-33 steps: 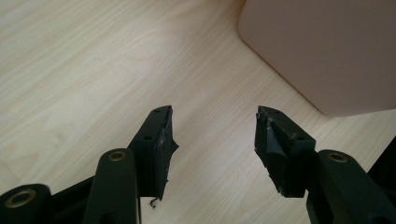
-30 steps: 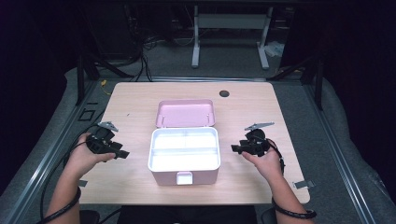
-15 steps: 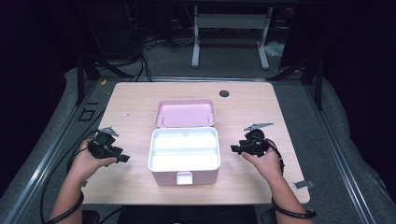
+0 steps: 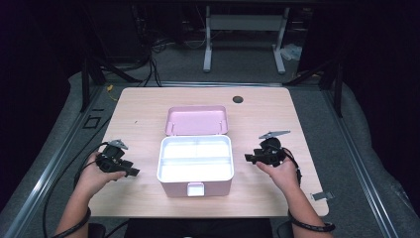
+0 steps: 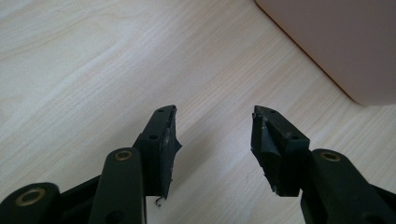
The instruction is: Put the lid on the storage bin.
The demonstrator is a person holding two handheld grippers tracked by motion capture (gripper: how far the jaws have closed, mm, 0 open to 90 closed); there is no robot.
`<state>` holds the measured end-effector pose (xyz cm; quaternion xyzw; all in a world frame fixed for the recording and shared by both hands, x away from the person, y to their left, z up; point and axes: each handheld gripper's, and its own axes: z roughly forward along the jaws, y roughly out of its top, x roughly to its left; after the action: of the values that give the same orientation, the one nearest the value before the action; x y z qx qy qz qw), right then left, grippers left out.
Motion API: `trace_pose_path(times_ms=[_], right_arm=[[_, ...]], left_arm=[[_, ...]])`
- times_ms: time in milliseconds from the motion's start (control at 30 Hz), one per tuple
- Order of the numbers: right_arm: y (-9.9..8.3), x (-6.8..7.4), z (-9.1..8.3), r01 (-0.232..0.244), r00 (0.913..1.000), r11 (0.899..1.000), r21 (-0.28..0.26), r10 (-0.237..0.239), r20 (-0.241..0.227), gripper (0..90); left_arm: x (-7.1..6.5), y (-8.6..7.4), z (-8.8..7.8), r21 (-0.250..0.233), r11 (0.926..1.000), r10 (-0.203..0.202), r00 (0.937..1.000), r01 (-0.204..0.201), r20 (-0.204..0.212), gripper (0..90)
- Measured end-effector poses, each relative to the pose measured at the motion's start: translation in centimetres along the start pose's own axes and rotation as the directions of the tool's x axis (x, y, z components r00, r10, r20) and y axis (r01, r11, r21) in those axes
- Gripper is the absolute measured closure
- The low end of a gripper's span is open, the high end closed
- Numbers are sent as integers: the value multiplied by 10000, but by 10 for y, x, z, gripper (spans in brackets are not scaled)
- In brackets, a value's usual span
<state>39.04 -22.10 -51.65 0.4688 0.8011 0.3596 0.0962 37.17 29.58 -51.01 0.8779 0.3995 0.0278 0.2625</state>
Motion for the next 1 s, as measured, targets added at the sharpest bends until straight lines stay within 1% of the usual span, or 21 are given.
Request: trace_pose_path(times_ms=[200, 433, 533, 567, 633, 667, 767, 833, 867, 1000], right_arm=[[0, 0, 0, -34, 10000, 10000, -65, 34, 3, 496], [0, -1, -1, 13, 10000, 9998, -208, -13, 12, 496], [-1, -2, -2, -6, 10000, 9998, -190, 5, -45, 496], [-1, -2, -2, -15, 10000, 9998, -206, 14, -71, 496], [-1, -2, -2, -49, 10000, 9996, -266, 49, 13, 496], [-1, -2, -2, -28, 10000, 9996, -286, 28, 22, 496], [-1, -3, -3, 18, 10000, 9994, -333, -19, -35, 496], [-2, -2, -3, 11, 10000, 9994, -357, -11, 9, 496], [-2, -1, -3, -26, 9999, 9993, -377, 31, 107, 497], [-2, 0, -3, -9, 9999, 9991, -427, 14, 133, 496]], left_arm=[[0, 0, 3, -56, 10000, -47, 9999, 46, -90, 510], [0, 0, 5, 78, 9999, -65, 9999, 66, -90, 510], [0, 0, 5, 47, 10000, -64, 10000, 64, -75, 510], [1, 0, 5, 36, 10000, -26, 9999, 26, -134, 510], [1, -1, 5, 13, 10000, 14, 9999, -14, -168, 510], [2, -1, 5, -17, 10000, -60, 9998, 60, -174, 510], [3, -2, 5, -134, 9999, -44, 9994, 40, -332, 510], [5, -3, 6, -165, 9998, -121, 9991, 114, -406, 507], [6, -4, 6, -190, 9997, -138, 9989, 130, -440, 505], [7, -4, 7, -276, 9994, -238, 9989, 227, -395, 502]])
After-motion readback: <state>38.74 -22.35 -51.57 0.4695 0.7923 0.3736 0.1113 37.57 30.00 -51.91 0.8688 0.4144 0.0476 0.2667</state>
